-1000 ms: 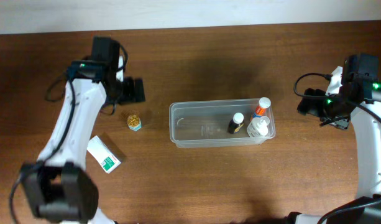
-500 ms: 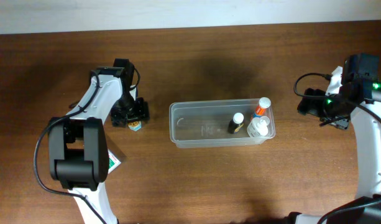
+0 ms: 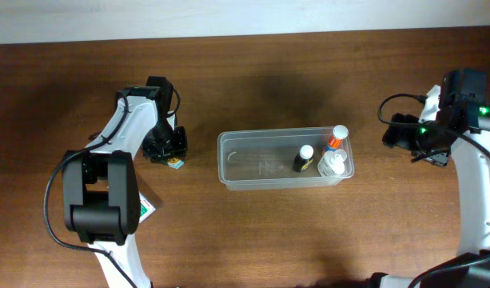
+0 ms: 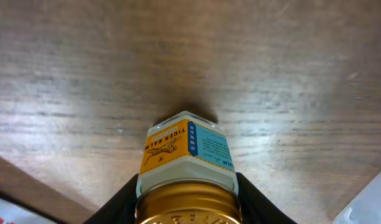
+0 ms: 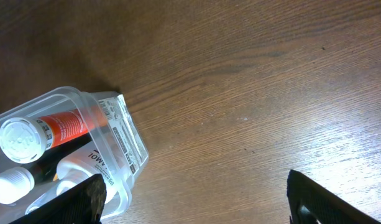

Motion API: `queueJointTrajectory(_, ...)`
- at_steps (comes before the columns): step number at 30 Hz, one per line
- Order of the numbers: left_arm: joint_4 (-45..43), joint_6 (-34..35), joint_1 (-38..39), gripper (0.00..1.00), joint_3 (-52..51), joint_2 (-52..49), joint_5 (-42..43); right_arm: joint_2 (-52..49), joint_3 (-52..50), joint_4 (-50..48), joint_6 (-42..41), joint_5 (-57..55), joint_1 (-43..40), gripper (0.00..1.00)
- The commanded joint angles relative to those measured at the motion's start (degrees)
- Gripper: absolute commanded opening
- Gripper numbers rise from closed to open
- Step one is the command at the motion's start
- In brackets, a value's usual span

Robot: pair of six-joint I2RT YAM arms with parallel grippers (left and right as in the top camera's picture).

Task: Pack container
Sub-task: 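Grasp the gold-lidded jar with the left gripper, then place the gold-lidded jar into the container left of the dark bottle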

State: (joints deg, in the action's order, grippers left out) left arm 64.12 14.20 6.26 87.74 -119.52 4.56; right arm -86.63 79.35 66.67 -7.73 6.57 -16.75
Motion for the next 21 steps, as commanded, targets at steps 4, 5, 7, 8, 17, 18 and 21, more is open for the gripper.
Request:
queueJointTrajectory(4,7.06,-0.09,0.81,0.32,8.44,1.29,0.59,-0.04,0.37,0.04,-0.04,0.31,-0.15,0.85)
queueJointTrajectory(5,8.41,-0.09,1.57,0.32,11.06,2.4,0.61,-0.04,0.37,0.04,-0.04,0.31,-0.15,0.85)
queueJointTrajectory(7,9.79,-0.09,3.32,0.3,14.93,4.46,0.61,-0.04,0.37,0.04,-0.04,0.31,-0.15,0.85)
queueJointTrajectory(8,10.1,-0.09,4.55,0.3,16.81,5.73,0.61,-0.04,0.37,0.04,-0.04,0.31,-0.15,0.85)
queueJointTrajectory(17,5.7,-0.15,22.34,0.28,22.16,11.41,0.15,-0.04,0.37,-0.02,-0.04,0.31,-0.15,0.85)
queueJointTrajectory(18,5.75,-0.15,24.48,0.28,21.99,10.93,0.17,-0.04,0.37,0.0,-0.02,0.31,-0.15,0.85)
queueJointTrajectory(21,5.68,-0.15,30.01,0.28,21.7,8.66,0.17,-0.04,0.37,0.0,-0.04,0.31,-0.15,0.85)
